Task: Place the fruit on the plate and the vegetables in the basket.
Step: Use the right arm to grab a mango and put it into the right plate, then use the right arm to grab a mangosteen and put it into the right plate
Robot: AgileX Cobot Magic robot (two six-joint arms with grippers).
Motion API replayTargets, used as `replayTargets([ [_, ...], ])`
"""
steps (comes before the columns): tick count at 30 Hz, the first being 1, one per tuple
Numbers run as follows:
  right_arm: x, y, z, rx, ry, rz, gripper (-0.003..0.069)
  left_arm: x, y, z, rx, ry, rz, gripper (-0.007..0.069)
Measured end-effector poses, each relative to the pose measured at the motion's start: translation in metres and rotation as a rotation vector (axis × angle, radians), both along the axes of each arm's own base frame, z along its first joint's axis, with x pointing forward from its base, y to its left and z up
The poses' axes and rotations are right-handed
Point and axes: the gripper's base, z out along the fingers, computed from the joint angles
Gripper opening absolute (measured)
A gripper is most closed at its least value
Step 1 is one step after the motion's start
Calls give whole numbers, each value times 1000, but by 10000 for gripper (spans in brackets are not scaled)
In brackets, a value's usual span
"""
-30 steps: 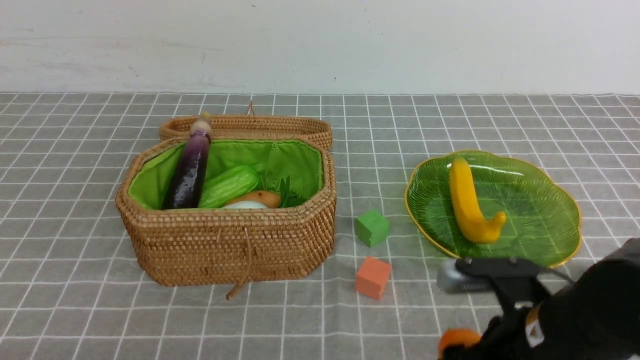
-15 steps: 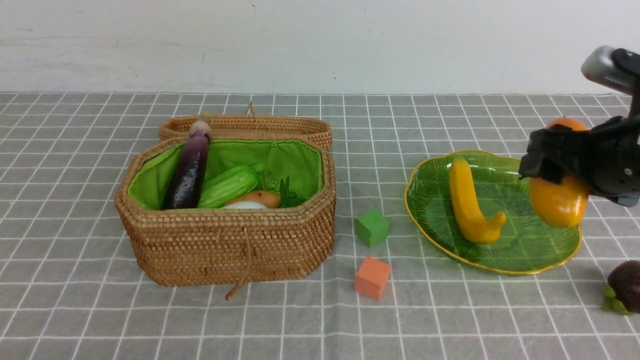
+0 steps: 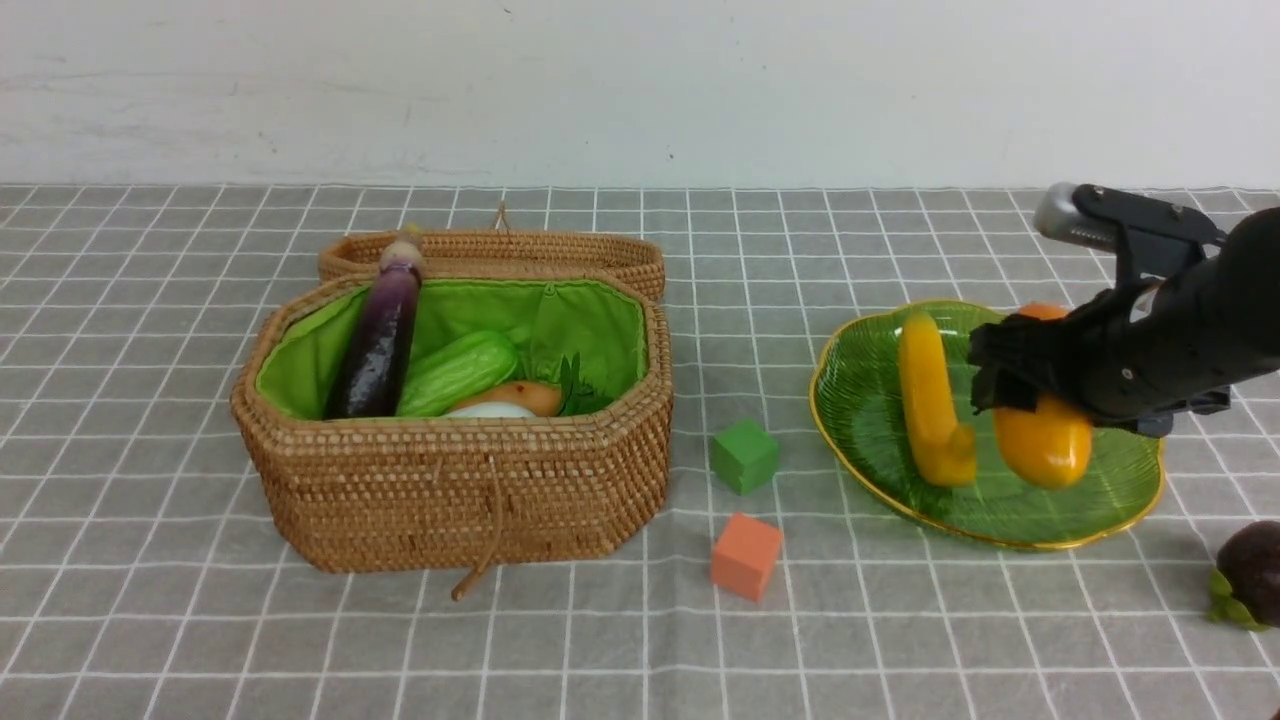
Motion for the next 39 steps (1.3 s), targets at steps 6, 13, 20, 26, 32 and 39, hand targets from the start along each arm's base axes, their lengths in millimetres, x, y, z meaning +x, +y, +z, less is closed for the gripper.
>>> replayTargets([
  [6,2,0,3,-5,-10,3,656,0,0,0,0,0,0,239],
  [13,-1,-18,5,-14,31,-40,664,0,0,0,0,0,0,239],
  [20,-26,-85,6,44,259,-362,632,0,0,0,0,0,0,239],
  [26,-44,-127,-12,55,318,-599,589,0,0,0,0,0,0,239],
  [32,-47,-129,-27,62,287,-607,584,0,0,0,0,0,0,239],
  [39,-38,-131,-47,43,287,-568,577,0,0,0,0,0,0,239],
])
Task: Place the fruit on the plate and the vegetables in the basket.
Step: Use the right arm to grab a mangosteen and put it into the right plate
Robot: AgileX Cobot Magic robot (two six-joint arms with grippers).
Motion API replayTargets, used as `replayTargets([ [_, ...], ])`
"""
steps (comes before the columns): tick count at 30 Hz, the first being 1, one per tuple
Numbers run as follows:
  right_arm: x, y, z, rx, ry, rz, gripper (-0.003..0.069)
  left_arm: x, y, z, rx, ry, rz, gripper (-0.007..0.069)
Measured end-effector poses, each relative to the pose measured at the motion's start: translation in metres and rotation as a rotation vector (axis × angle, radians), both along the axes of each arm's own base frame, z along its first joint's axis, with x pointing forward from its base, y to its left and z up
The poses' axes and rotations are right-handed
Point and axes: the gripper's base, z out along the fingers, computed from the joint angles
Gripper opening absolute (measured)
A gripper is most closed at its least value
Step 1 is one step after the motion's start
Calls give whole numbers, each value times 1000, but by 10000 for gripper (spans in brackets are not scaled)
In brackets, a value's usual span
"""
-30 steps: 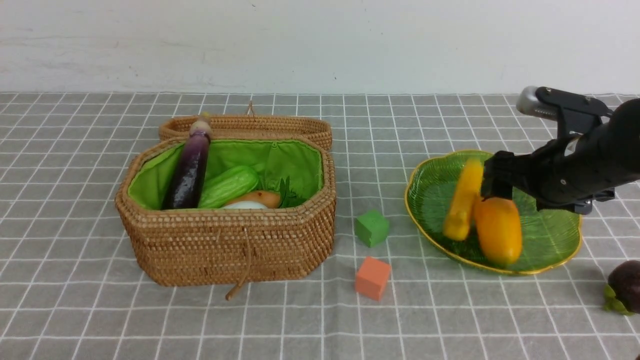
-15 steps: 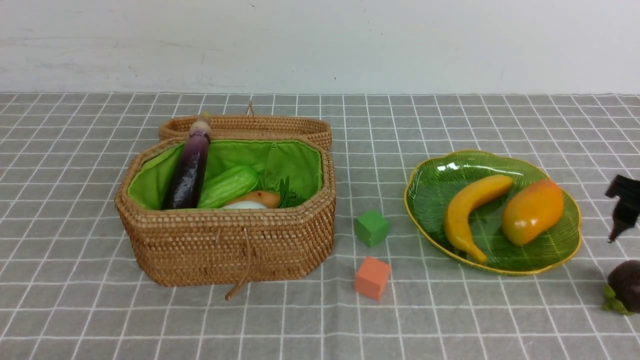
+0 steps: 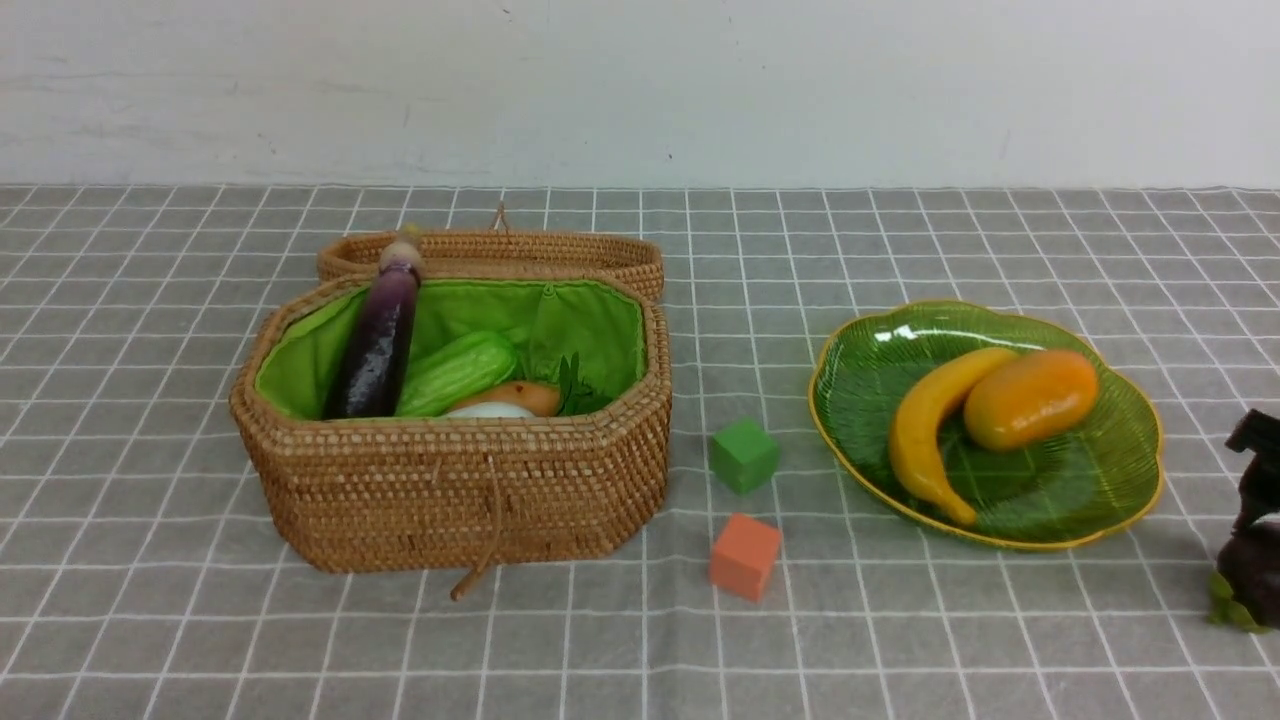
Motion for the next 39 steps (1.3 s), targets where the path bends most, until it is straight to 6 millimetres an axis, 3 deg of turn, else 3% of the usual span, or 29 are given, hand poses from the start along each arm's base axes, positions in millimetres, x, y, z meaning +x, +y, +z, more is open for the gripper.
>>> replayTargets([
  [9,1,0,-3,-5,7,23,477,0,0,0,0,0,0,239],
  [11,-1,2,4,7,-16,13,295,0,0,0,0,0,0,239],
  [12,-1,2,6,11,-26,11,258,0,0,0,0,0,0,239],
  [13,-2,5,15,16,-71,15,129,0,0,0,0,0,0,239],
  [15,0,13,34,11,-180,46,20,0,0,0,0,0,0,239],
  [19,2,28,57,-3,-322,120,-15,0,0,0,0,0,0,239],
  [23,-3,45,68,-30,-294,277,13,0,0,0,0,0,0,239],
  [28,-15,47,64,-14,-162,331,160,0,0,0,0,0,0,239],
  [31,-21,48,61,-6,-92,352,307,0,0,0,0,0,0,239],
  [32,-22,48,60,-4,-77,358,374,0,0,0,0,0,0,239],
  [33,-23,48,60,-8,-67,363,486,0,0,0,0,0,0,239],
  [35,-22,47,58,-21,-60,370,609,0,0,0,0,0,0,239],
  [39,-15,44,44,-40,-22,381,673,0,0,0,0,0,0,239],
])
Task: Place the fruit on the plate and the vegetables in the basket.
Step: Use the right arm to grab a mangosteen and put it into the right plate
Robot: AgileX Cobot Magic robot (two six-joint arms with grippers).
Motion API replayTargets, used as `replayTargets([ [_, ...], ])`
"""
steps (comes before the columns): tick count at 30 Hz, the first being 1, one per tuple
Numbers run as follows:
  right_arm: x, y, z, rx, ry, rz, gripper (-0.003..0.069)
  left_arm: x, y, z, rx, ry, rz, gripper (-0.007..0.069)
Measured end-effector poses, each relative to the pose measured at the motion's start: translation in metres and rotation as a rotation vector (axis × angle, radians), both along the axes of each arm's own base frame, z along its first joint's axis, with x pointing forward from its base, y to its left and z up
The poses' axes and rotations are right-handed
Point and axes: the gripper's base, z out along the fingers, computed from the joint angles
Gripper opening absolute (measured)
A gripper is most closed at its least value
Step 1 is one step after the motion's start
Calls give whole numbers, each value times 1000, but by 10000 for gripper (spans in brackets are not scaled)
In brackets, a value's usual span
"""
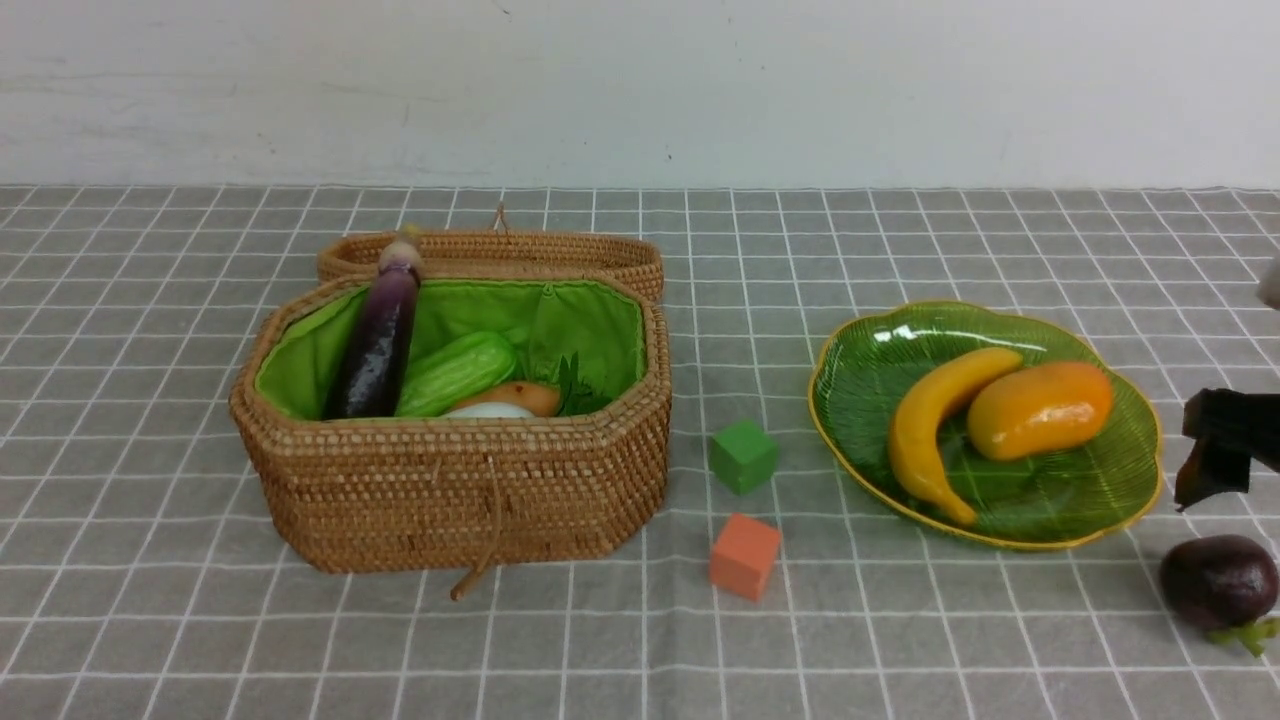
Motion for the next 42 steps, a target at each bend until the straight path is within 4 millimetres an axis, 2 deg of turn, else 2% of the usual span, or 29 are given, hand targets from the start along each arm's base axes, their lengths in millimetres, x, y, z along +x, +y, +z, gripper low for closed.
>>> replayTargets([
  [2,7,-2,-16,-20,42,11,666,0,0,0,0,0,0,239],
  [3,7,-3,-16,-22,42,12,666,0,0,0,0,0,0,239],
  [7,21,-9,-58,-78,146,54,615,0,0,0,0,0,0,239],
  [9,26,-11,-64,-101,144,70,585,0,0,0,0,0,0,239],
  [12,27,-11,-61,-107,136,75,582,0,0,0,0,0,0,239],
  [15,24,-10,-52,-111,116,75,582,0,0,0,0,0,0,239],
  [20,15,-7,11,-112,-151,44,582,0,0,0,0,0,0,239],
  [22,15,-4,24,-94,-225,33,582,0,0,0,0,0,0,239],
  [23,15,3,44,-64,-355,29,582,0,0,0,0,0,0,239],
  [25,16,13,53,-30,-426,41,582,0,0,0,0,0,0,239],
  [26,17,15,54,-30,-438,48,582,0,0,0,0,0,0,239],
  [27,20,27,54,-13,-461,88,582,0,0,0,0,0,0,239],
  [28,20,27,54,-16,-461,92,582,0,0,0,0,0,0,239],
  [32,31,59,20,-28,-381,245,582,0,0,0,0,0,0,239],
  [36,45,69,-20,-31,-293,277,582,0,0,0,0,0,0,239],
  [38,51,69,-32,-24,-285,251,582,0,0,0,0,0,0,239],
  [42,52,69,-34,-23,-290,241,582,0,0,0,0,0,0,239],
])
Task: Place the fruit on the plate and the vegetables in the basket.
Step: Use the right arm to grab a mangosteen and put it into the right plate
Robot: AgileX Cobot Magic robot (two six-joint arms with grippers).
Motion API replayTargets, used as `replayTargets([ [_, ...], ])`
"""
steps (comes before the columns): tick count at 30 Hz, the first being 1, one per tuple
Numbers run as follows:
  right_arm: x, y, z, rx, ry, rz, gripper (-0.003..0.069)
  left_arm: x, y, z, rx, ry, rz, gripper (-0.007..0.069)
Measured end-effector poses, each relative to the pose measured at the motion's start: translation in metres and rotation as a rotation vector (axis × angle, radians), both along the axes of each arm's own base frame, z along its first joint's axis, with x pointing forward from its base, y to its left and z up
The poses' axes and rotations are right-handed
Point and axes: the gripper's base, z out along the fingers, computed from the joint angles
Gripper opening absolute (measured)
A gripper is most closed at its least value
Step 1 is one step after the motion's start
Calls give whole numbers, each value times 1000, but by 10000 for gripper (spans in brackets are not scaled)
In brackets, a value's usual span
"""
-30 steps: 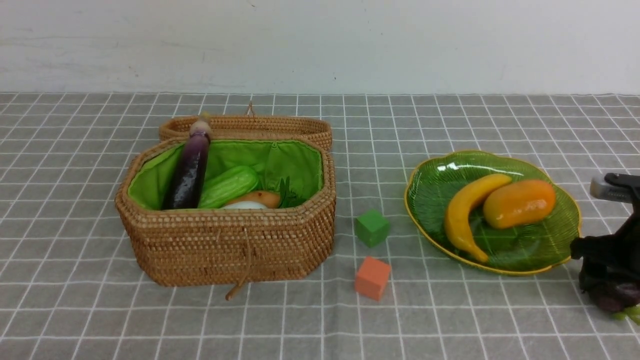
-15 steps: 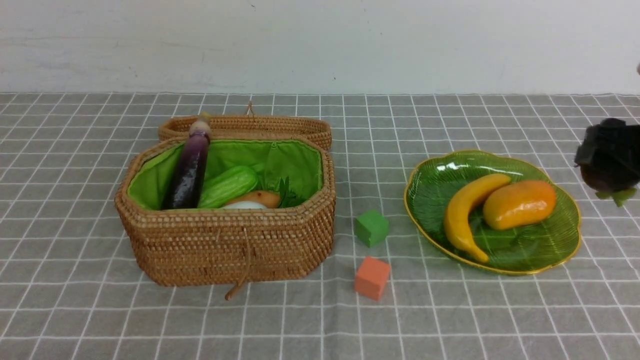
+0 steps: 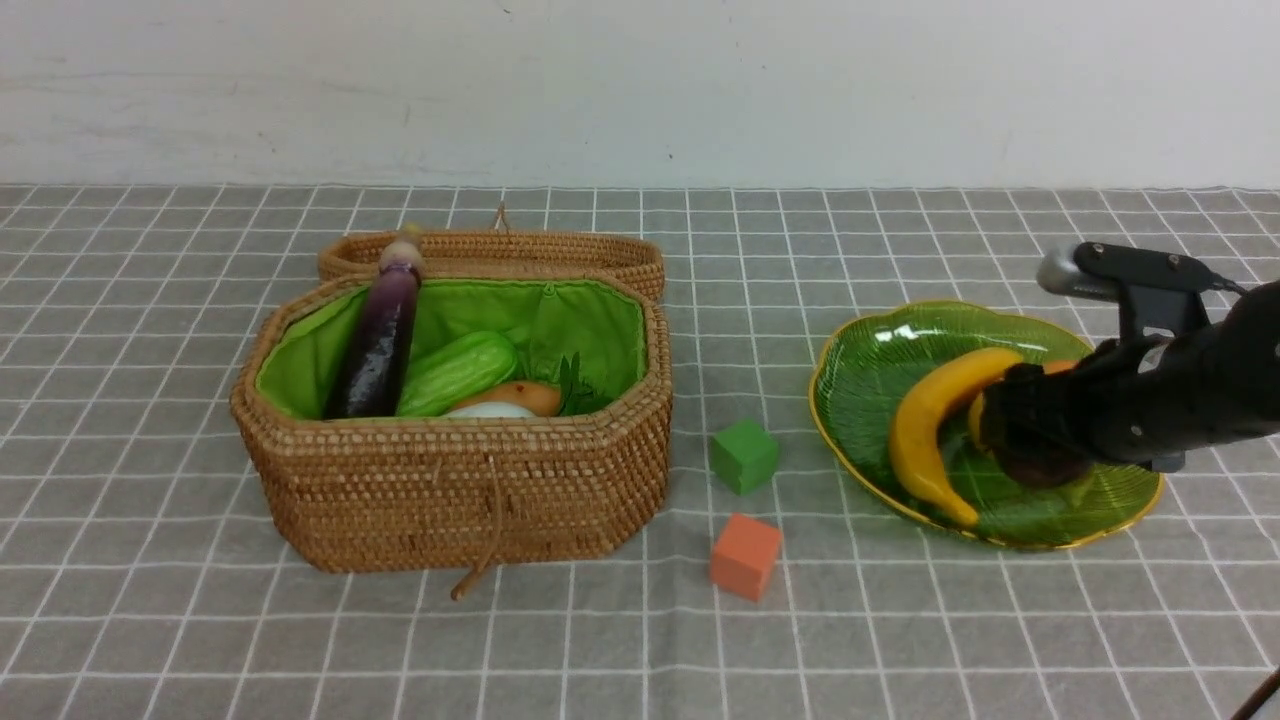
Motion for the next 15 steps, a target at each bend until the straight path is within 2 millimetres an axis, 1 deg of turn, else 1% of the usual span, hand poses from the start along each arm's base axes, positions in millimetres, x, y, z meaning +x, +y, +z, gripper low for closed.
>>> replayTargets([
  [6,0,0,0,0,1,0,587,0,0,0,0,0,0,239],
  [9,-2,0,-1,1,22,4,632,0,0,0,0,0,0,239],
  [10,-3,1,-3,1,46,9,663,0,0,0,0,0,0,239],
  [12,-6,1,-4,-2,73,17,680,0,0,0,0,0,0,239],
  [15,-9,0,0,-16,83,32,677,0,0,0,0,0,0,239],
])
